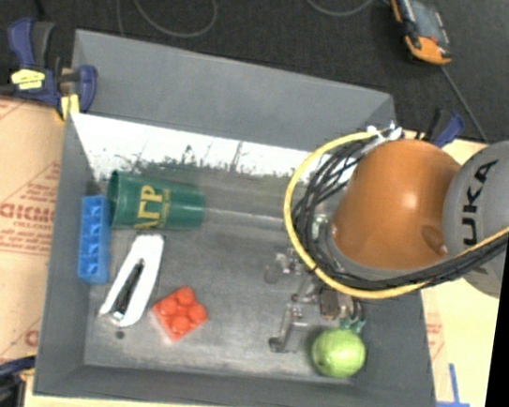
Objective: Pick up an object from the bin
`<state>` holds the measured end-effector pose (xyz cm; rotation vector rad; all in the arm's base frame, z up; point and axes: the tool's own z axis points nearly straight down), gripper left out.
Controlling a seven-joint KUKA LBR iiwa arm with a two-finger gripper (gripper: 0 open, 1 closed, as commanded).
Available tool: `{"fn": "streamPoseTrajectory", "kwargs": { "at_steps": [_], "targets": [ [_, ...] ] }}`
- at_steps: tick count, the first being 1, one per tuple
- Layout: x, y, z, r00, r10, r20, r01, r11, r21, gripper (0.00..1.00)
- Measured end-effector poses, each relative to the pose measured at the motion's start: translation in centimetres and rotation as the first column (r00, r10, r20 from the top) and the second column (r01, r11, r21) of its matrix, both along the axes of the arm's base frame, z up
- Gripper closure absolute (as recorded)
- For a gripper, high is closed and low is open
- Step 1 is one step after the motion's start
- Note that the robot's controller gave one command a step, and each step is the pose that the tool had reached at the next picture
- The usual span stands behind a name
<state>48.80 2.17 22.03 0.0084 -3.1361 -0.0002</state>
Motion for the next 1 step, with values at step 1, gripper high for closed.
{"fn": "streamPoseTrajectory", "kwargs": {
  "at_steps": [1],
  "targets": [
    [0.16,0.01,0.41,1.000,-0.001,0.008,0.001,1.000,0.001,0.00]
  ]
}}
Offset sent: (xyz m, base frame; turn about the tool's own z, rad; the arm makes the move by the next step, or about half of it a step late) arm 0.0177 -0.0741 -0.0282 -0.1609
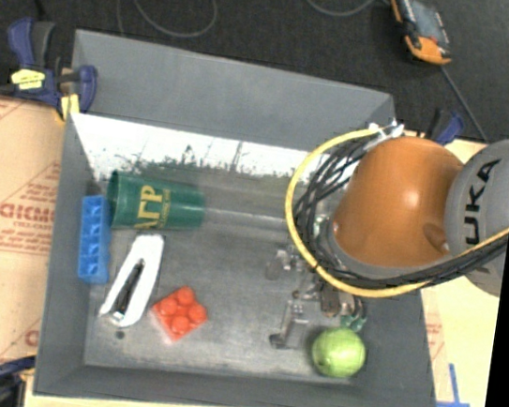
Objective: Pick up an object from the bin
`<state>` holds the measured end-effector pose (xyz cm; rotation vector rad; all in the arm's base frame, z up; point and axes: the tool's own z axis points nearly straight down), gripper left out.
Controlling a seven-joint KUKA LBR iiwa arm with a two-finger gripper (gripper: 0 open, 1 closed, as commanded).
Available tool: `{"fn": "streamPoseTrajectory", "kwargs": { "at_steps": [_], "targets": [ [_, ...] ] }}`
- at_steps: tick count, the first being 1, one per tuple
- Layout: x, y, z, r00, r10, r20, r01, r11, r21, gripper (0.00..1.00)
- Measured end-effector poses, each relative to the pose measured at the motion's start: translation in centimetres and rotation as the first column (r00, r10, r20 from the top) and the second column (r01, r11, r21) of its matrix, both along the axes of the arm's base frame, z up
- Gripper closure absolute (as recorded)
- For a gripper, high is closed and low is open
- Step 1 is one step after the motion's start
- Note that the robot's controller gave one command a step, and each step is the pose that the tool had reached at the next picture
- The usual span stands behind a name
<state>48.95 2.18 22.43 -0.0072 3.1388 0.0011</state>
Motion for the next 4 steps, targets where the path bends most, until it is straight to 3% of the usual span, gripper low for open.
{"fn": "streamPoseTrajectory", "kwargs": {
  "at_steps": [1,2,3,4],
  "targets": [
    [0.7,-2.2,-1.0,0.998,0.067,0.002,-0.067,0.998,0.001,0.00],
    [0.7,-5.7,-2.7,0.998,0.068,-0.001,-0.068,0.998,-0.002,0.00],
    [-0.1,-6.5,-4.2,1.000,0.009,0.000,-0.009,1.000,-0.001,0.00],
    [1.7,-9.1,-5.7,0.981,0.192,0.001,-0.192,0.981,-0.002,0.00]
  ]
}}
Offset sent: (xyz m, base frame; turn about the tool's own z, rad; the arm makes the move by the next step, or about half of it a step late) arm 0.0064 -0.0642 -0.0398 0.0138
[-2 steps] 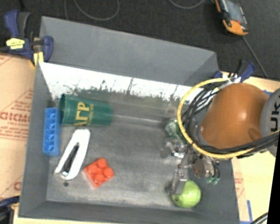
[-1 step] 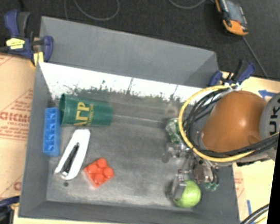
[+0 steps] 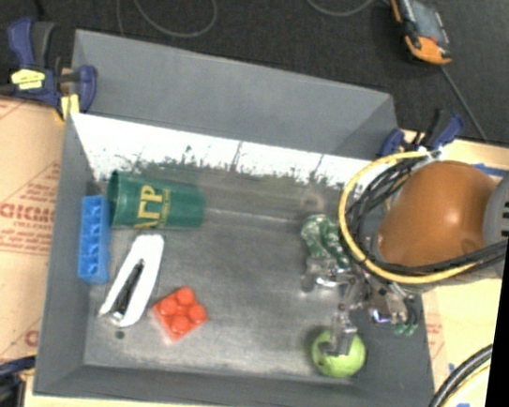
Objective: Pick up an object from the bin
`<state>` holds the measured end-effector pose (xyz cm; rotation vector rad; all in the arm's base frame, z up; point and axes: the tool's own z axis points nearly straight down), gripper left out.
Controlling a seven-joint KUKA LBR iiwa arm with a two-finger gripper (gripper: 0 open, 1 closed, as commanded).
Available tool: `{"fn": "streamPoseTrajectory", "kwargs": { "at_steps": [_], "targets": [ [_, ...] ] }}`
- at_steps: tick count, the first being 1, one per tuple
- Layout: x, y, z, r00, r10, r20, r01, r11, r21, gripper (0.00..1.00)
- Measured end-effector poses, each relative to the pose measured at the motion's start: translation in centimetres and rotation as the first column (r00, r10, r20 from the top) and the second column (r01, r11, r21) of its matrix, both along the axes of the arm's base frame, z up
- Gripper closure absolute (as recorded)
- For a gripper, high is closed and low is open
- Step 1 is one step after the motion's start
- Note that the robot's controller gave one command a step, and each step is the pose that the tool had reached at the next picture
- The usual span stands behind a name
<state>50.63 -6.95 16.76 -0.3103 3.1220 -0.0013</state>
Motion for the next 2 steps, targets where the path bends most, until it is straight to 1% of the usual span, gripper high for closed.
{"fn": "streamPoseTrajectory", "kwargs": {
  "at_steps": [1,2],
  "targets": [
    [-1.1,-1.4,-1.9,0.992,-0.130,-0.001,0.130,0.992,0.000,0.00],
    [-1.5,-5.6,-4.1,0.992,-0.128,-0.001,0.128,0.992,0.001,0.00]
  ]
}}
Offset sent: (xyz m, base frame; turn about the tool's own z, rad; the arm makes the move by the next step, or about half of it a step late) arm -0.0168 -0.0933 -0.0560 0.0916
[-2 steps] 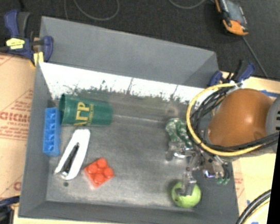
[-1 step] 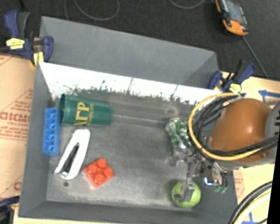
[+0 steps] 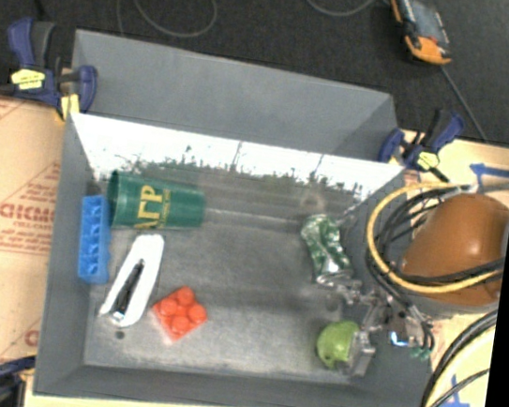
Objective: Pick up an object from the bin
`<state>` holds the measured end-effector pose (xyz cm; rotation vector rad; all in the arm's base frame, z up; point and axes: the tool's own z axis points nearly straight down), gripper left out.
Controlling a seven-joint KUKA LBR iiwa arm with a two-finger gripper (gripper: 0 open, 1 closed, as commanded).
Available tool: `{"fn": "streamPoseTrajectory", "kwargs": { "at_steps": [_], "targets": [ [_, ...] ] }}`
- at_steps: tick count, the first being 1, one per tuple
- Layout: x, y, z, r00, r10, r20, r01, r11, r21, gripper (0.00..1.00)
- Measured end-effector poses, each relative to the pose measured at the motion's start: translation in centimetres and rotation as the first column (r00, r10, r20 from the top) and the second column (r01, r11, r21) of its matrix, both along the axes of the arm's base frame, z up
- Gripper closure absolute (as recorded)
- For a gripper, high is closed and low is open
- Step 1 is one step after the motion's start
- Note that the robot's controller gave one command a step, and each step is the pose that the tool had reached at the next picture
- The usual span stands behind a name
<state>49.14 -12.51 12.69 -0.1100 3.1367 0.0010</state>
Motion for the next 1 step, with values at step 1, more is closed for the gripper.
{"fn": "streamPoseTrajectory", "kwargs": {
  "at_steps": [1],
  "targets": [
    [-0.74,-2.85,-4.86,0.999,-0.047,-0.001,0.047,0.999,-0.001,1.00]
  ]
}}
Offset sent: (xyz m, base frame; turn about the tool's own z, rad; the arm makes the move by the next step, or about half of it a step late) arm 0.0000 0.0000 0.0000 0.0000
